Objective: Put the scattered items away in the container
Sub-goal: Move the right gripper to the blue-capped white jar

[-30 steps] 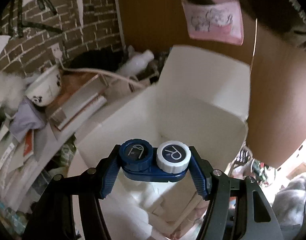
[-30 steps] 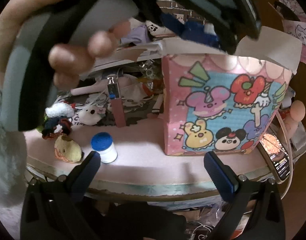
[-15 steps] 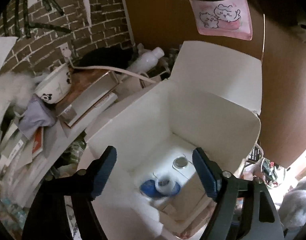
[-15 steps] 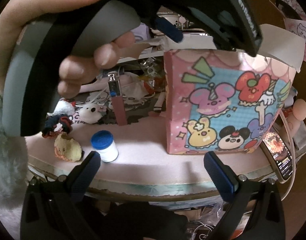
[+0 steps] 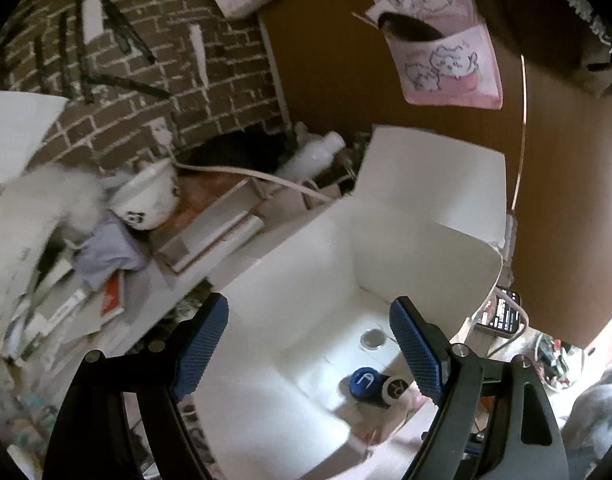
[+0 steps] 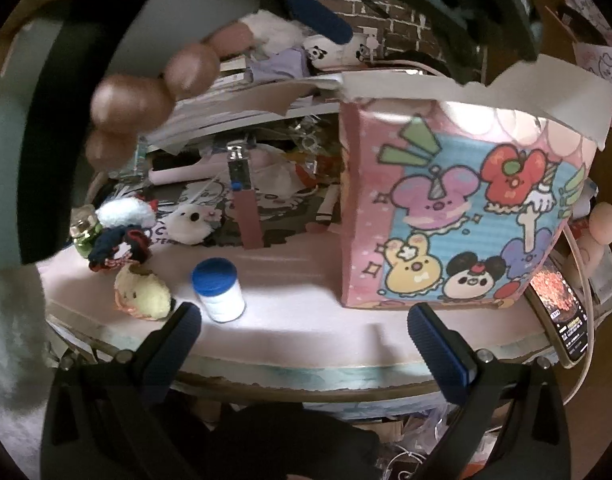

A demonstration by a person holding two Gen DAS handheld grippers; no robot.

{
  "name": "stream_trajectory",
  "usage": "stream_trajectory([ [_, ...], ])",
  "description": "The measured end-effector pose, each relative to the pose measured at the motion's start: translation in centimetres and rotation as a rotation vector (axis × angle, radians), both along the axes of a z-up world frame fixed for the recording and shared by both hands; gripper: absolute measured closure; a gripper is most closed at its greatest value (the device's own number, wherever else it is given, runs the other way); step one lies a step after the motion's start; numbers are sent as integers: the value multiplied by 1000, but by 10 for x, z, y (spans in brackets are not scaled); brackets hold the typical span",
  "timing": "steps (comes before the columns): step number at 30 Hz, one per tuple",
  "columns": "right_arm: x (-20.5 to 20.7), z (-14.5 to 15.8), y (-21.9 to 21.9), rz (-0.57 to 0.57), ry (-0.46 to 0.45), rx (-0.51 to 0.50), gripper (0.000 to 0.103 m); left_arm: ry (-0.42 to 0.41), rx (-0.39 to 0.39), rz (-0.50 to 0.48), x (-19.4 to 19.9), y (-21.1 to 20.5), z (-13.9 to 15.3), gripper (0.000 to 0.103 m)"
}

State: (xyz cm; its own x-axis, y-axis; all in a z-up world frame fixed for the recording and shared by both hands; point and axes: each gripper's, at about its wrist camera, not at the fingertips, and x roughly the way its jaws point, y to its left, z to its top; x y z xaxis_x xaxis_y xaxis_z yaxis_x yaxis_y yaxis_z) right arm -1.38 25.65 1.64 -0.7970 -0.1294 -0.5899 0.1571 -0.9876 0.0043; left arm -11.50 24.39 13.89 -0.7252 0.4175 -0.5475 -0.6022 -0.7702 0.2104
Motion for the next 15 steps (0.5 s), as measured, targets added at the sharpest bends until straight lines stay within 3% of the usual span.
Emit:
stream_trajectory([
  [15, 5, -2, -15, 27, 26, 40, 0, 150, 59, 281, 56, -96, 16, 22],
])
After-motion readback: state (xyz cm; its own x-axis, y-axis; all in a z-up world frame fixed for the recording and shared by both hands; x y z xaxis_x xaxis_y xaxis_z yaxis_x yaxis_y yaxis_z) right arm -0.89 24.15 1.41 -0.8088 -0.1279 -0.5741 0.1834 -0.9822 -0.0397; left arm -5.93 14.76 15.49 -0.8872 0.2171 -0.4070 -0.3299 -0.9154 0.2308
